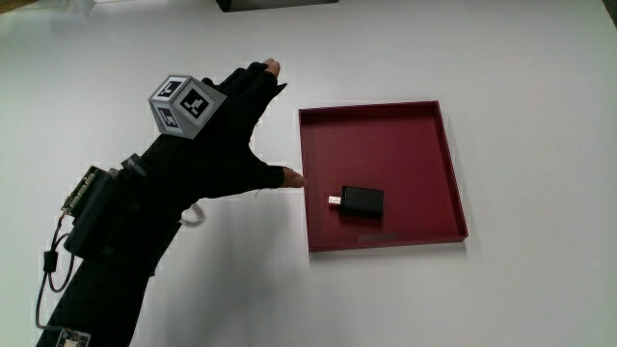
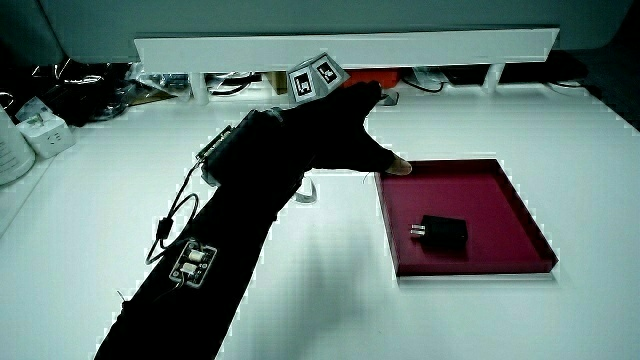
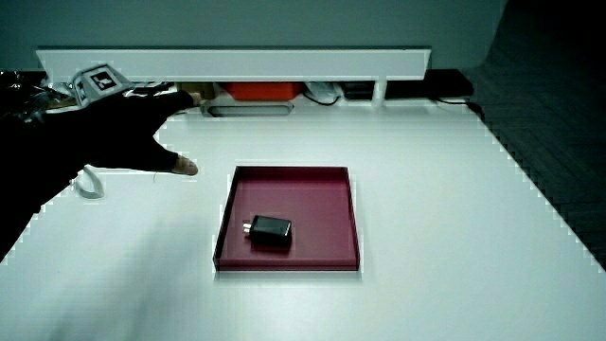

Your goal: Pick charger from plate

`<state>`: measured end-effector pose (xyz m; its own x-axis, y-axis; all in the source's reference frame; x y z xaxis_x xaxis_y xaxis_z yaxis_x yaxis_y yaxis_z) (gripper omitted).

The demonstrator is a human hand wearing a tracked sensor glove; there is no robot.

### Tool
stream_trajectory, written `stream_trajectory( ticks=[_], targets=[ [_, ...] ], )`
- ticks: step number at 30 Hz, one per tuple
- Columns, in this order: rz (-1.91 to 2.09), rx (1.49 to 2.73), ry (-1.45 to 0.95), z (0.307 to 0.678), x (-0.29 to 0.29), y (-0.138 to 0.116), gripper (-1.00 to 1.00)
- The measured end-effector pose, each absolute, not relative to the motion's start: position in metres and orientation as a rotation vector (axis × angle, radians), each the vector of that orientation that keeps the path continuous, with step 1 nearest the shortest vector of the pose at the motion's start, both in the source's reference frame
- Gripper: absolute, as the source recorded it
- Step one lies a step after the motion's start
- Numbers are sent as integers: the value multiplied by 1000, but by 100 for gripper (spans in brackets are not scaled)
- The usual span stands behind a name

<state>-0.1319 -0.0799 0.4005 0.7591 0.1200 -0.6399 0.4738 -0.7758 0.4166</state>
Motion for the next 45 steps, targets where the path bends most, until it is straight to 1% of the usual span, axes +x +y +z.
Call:
stream_trajectory(
  ticks=[4,5,6,7,10,15,16,18,19,20,21,22,23,24,30,33,36,43,45],
  targets=[
    [-907,2369,444,404,-130,-77,0],
    [-907,2343,409,404,-128,-76,0],
    [-922,2354,458,411,-127,-77,0],
    [-891,2343,427,409,-124,-75,0],
    [-858,2372,461,415,-121,-73,0],
    [-876,2337,450,433,-114,-69,0],
    [-871,2340,478,439,-112,-69,0],
    [-844,2327,453,439,-107,-65,0],
    [-839,2357,493,446,-106,-65,0],
    [-849,2341,496,451,-103,-63,0],
    [-830,2361,516,455,-100,-61,0],
    [-831,2350,529,452,-97,-59,0],
    [-852,2321,499,462,-95,-58,0],
    [-839,2310,483,464,-93,-56,0],
    [-822,2287,510,481,-79,-50,0],
    [-832,2250,501,489,-72,-47,0],
    [-799,2262,525,498,-64,-44,0],
    [-769,2230,510,509,-49,-38,0],
    [-743,2240,533,511,-45,-36,0]
  ],
)
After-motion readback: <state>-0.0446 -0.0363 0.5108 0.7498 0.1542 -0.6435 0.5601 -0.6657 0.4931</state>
